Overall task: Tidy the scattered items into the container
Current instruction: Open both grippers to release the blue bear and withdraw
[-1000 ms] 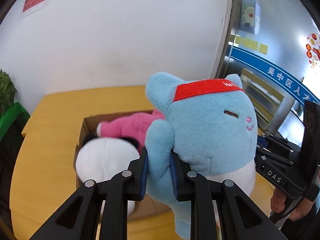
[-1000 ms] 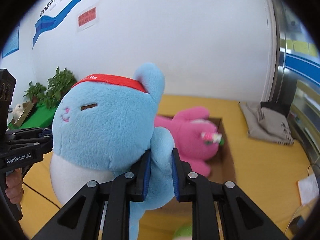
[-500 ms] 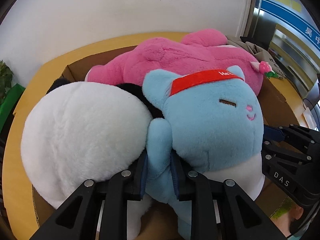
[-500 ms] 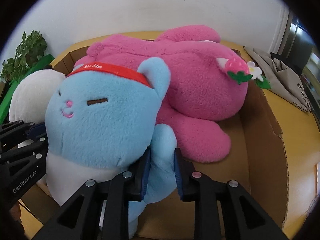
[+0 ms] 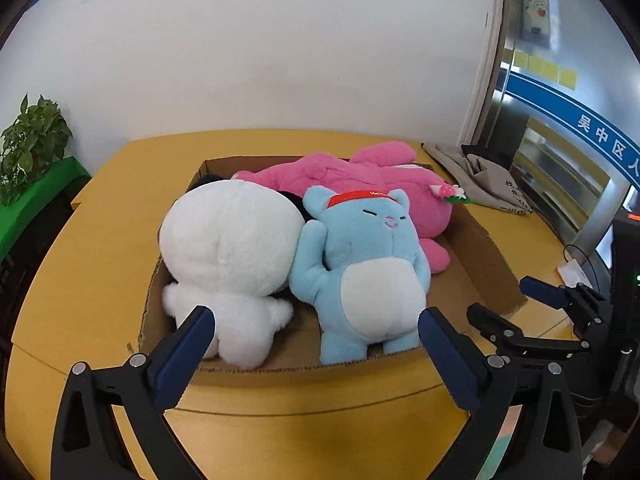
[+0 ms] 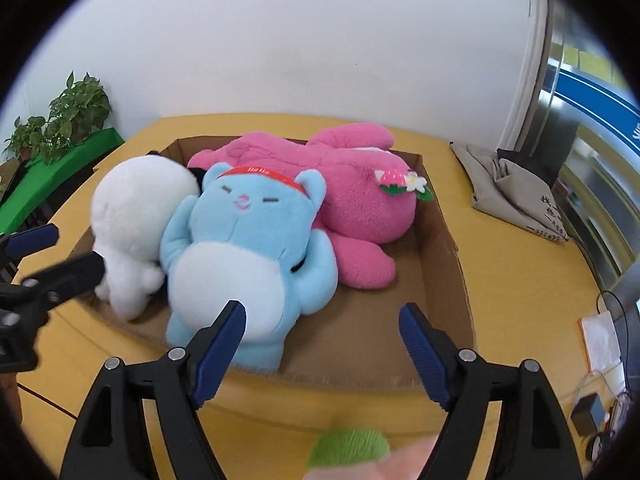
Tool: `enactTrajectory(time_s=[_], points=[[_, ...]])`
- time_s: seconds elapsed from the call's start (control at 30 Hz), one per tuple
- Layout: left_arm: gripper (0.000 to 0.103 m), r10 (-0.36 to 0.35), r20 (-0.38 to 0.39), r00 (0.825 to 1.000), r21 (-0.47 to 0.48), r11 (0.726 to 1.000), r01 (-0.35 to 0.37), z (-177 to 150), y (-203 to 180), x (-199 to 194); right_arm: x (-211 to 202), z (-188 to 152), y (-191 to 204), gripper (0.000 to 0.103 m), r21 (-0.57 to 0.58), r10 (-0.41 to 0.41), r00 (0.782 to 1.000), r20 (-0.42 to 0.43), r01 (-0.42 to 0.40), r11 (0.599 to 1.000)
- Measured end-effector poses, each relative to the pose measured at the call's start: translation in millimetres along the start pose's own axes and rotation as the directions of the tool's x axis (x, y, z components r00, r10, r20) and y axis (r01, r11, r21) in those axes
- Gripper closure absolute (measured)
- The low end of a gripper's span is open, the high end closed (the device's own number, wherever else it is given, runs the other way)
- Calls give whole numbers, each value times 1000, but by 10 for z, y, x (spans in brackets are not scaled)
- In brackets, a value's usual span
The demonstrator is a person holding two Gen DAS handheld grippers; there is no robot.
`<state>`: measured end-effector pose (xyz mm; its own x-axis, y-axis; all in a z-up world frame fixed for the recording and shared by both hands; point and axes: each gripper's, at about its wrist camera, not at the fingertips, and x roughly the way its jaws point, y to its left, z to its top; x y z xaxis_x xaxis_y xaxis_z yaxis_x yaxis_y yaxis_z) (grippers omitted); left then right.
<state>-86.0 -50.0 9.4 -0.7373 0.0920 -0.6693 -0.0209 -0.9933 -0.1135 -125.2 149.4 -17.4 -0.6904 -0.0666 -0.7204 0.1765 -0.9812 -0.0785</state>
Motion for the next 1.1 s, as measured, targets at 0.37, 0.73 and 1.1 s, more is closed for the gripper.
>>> enactTrajectory(time_s=[0.37, 0.73, 1.1], points=[[0, 13, -6, 1000, -34, 999, -13, -320, 59, -346, -276, -313, 219, 24, -27, -19, 1000, -6, 18, 999], [0, -1, -10, 1000, -11, 1000, 1, -484, -19, -521, -546, -390, 247, 24, -17, -20, 999, 30, 20, 1000], [0, -10, -8, 1000, -10, 1000, 10, -508, -69, -586, -658, -417, 248, 24, -12, -19, 999, 44, 19, 1000]])
